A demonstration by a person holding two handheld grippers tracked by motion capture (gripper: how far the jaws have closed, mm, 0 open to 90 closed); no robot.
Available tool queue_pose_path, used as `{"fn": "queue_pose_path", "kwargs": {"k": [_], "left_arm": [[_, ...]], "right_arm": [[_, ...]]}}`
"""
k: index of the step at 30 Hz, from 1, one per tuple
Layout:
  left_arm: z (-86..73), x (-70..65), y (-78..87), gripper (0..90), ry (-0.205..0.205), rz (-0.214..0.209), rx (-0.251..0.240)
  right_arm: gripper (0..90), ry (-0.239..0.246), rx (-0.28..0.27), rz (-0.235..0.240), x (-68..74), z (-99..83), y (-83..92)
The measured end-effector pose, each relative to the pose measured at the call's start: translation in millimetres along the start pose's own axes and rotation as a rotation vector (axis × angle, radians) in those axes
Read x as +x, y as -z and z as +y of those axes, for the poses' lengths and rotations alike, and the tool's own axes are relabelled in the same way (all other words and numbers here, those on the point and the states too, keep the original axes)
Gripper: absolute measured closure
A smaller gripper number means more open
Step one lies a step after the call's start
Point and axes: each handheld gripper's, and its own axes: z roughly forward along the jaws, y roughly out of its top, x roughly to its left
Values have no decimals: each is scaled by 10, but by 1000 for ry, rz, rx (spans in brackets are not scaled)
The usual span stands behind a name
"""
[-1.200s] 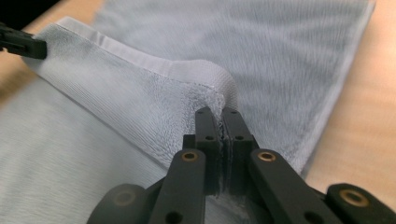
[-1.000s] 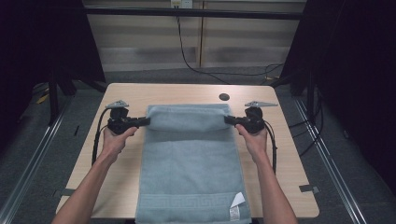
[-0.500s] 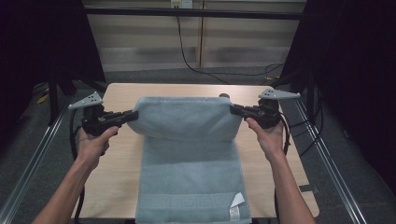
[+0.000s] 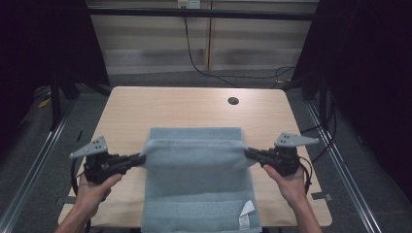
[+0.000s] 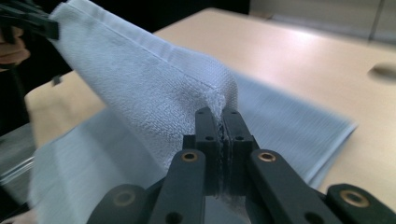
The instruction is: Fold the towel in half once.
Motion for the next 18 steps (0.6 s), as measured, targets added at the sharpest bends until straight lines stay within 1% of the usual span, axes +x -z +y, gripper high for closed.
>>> {"fn": "queue_pose_path", "kwargs": {"k": [2,3,4,5,6,7,8,9,11,12,13,14,15,16,17,18], "left_arm": [[-169,-19,-43,843,8,20,36],[-250,-28,-67,843,14,12,47],[-330,-31,-89,841,15,10,59],[-404,-33,-107,838,26,7,84],[-470,-42,-117,836,27,4,101],[-528,-51,-124,833,29,-5,109],[-579,-59,-121,827,38,-4,118],[-629,-61,-116,821,40,-16,122],[-729,-86,-118,807,59,-31,135],[-772,-110,-128,804,57,-45,159],[-807,-143,-130,796,38,-49,180],[-830,-168,-130,783,24,-72,194],[-846,-190,-131,760,26,-97,207],[-856,-226,-118,755,37,-86,206],[-866,-258,-104,740,33,-98,203],[-876,-296,-93,729,24,-112,212]], "right_arm": [[871,11,41,7,59,-134,-19],[869,7,60,20,85,-201,-28],[866,6,89,21,110,-259,-37],[866,15,108,11,141,-312,-37],[865,12,118,18,161,-369,-33],[863,-3,128,28,181,-428,-30],[861,-13,139,36,203,-493,-24],[860,-21,149,46,229,-559,-17],[848,-26,169,52,287,-689,-6],[845,-31,175,59,311,-755,6],[835,-32,190,65,339,-810,18],[828,-23,207,63,363,-853,36],[828,-22,208,62,385,-891,53],[826,-28,214,70,402,-926,68],[819,-24,222,62,433,-953,87],[817,-24,222,61,462,-981,117]]}}
